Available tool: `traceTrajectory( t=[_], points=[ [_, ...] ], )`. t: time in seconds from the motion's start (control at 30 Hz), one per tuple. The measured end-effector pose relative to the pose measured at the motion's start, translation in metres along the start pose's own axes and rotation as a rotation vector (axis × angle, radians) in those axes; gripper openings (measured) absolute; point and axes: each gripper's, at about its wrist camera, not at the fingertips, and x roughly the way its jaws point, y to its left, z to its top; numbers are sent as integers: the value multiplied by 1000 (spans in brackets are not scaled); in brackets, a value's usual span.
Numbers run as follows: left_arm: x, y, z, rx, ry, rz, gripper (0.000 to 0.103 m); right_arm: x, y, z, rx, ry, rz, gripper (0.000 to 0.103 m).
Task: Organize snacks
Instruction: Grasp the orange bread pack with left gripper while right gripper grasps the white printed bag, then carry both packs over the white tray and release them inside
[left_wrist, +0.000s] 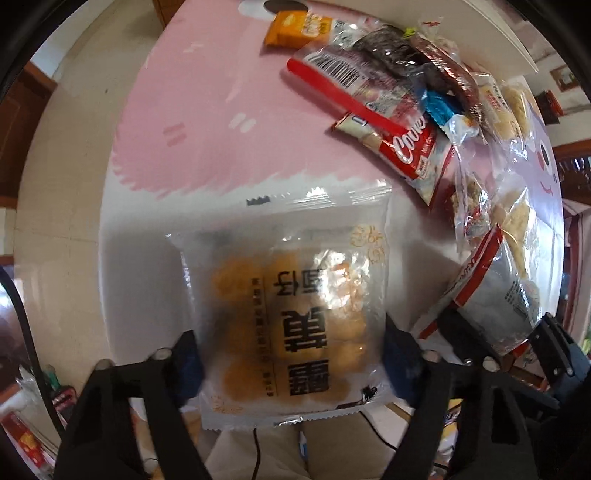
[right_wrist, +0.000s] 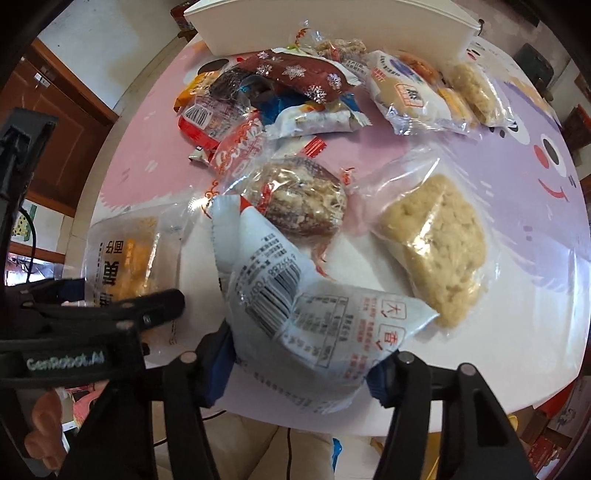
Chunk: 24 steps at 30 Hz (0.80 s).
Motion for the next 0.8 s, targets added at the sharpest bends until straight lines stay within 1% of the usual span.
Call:
traceTrajectory(
  t=[0.07, 0.13, 0.17, 0.3, 0.4, 0.57, 0.67, 0.7, 0.77, 0.8],
  points=[
    [-2, -1, -2, -4, -9, 5, 66, -8, -4, -2, 6, -13, 3, 56],
    [-4, -1, -2, -7, -16, 7, 63, -18, -9, -2, 12, -27, 11, 55],
    [-9, 4, -3, -12, -20, 10, 63, -24, -11, -2, 15, -37, 16, 55],
    [-28, -3, -2, -18, -59, 38, 62, -47, -24, 3, 13, -86, 28, 55],
    [-61, -14, -8, -4, -133, 53, 62, -72, -31, 6, 4, -124, 38, 54],
    [-124, -47, -9, 19, -293, 67, 62, -122, -40, 13, -31, -200, 50, 55],
    [-165, -69, -9, 38, -404, 82, 62, -156, -52, 13, -54, -258, 53, 55],
    [-182, -69, -6, 42, -426, 82, 62, -168, -56, 16, -61, -281, 54, 55],
    [-214, -76, -5, 57, -501, 85, 63, -189, -62, 23, -81, -331, 52, 55],
    [-224, -78, -6, 63, -523, 89, 63, -200, -65, 28, -90, -361, 47, 55]
  ],
)
